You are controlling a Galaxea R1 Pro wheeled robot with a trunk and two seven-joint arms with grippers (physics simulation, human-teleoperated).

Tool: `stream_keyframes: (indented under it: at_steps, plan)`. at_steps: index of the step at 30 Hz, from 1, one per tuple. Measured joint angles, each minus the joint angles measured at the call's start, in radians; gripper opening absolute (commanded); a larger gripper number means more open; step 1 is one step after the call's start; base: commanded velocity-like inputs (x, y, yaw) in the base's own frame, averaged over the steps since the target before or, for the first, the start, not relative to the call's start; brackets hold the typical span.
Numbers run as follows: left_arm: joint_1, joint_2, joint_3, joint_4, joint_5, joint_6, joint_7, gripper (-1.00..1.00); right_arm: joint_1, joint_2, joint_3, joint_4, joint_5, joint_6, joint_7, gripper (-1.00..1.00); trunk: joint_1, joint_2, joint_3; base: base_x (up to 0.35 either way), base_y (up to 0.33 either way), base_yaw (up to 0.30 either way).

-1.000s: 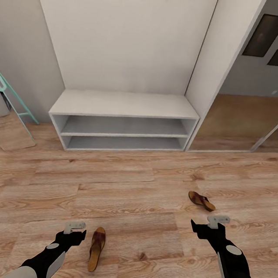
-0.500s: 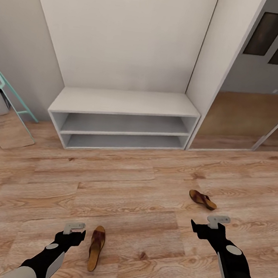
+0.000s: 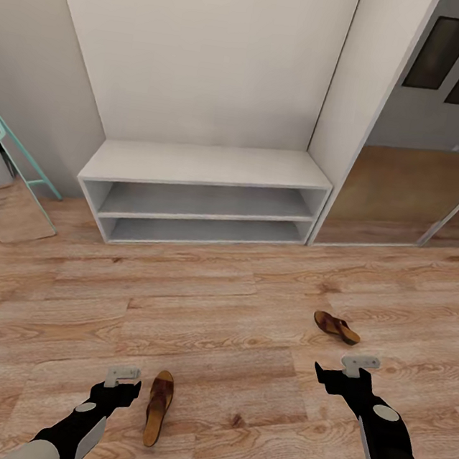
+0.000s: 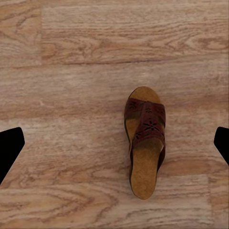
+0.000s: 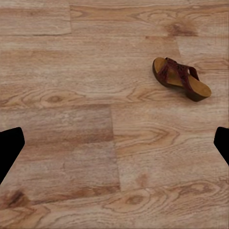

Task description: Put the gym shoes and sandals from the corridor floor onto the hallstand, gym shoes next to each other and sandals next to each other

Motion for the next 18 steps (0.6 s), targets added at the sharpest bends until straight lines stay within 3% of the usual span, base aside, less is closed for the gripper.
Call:
stream_keyframes:
  at_steps: [18]
  plan:
    - [0.001,0.001,0.0,0.003,-0.001,-0.001,0.001,1.0,0.0,0.0,0.001,-0.003,-0.001,0.0,0.0,1.0,0.069,-0.126,-0.056,0.0,0.0,0.0]
